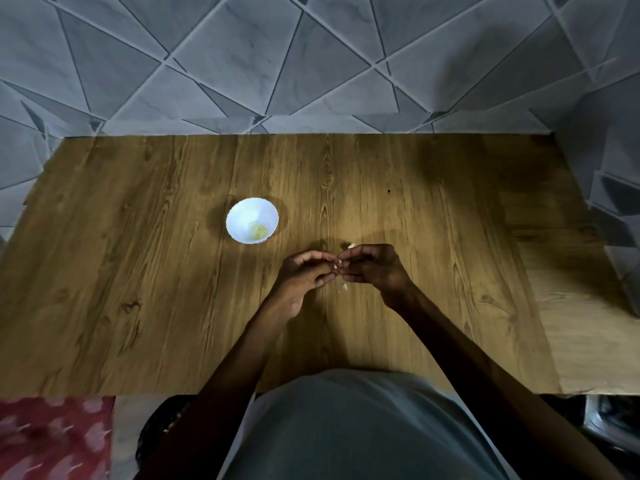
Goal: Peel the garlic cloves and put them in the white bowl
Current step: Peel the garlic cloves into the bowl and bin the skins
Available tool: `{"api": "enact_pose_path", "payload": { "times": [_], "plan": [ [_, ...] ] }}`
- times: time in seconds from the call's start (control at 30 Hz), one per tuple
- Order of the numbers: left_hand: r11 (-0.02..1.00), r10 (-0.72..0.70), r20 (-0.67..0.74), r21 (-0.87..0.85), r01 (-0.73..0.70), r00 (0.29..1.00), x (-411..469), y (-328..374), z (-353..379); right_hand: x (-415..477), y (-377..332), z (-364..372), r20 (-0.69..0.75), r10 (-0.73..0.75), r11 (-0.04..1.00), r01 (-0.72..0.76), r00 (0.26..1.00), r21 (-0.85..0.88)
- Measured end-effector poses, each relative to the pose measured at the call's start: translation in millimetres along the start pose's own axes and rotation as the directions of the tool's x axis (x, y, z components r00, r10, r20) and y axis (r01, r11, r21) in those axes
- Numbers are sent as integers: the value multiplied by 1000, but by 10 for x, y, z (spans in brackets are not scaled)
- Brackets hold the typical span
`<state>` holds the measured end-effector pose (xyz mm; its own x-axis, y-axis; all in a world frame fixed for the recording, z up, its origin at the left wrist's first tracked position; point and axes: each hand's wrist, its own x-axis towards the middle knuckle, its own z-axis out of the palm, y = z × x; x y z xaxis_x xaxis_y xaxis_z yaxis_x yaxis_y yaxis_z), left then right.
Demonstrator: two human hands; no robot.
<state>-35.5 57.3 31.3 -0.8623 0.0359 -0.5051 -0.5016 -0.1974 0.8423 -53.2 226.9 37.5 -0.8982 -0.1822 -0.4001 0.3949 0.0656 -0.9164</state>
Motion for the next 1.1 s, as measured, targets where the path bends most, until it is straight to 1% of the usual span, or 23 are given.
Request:
{"api": "enact_pose_path", "payload": {
  "times": [0.1, 0.2, 0.27, 0.37, 0.43, 0.57, 0.73, 0.87, 0.97, 1.1],
  "plan": [
    [998, -36, -7, -58, 35, 999, -15, 17, 1, 5, 31, 14, -10, -69, 988, 67, 998, -140],
    [991, -77, -8, -107, 75, 997, -10, 38, 6, -7, 66, 35, -25, -144, 953, 132, 989, -271],
    [990, -83, -5, -111, 82, 997, -11, 41, 10, -13, 70, 35, -10, -217, 921, 201, 976, -332],
    [995, -66, 9, -76, 67, 998, -23, 36, 7, -11, 64, 28, 21, -344, 830, 315, 939, -461],
    [997, -55, 21, -45, 56, 998, -28, 44, 2, -4, 63, 32, 38, -403, 765, 359, 915, -536],
    [999, -46, 36, 1, 46, 998, -17, 67, -7, 0, 68, 49, 36, -420, 705, 351, 907, -616],
    [999, -51, 11, -3, 51, 999, -14, 106, -3, -52, 25, 94, 84, -411, 659, 359, 908, -660],
    [999, -49, 17, 17, 48, 999, -18, 126, -27, -61, 24, 114, 130, -415, 556, 364, 901, -747],
    [998, -15, 24, 54, 14, 1000, -19, 119, -35, -56, 20, 120, 133, -425, 558, 374, 896, -741],
    [997, 17, -11, 81, -16, 1000, -23, 119, -24, -51, -3, 130, 119, -406, 570, 353, 906, -742]
  ]
}}
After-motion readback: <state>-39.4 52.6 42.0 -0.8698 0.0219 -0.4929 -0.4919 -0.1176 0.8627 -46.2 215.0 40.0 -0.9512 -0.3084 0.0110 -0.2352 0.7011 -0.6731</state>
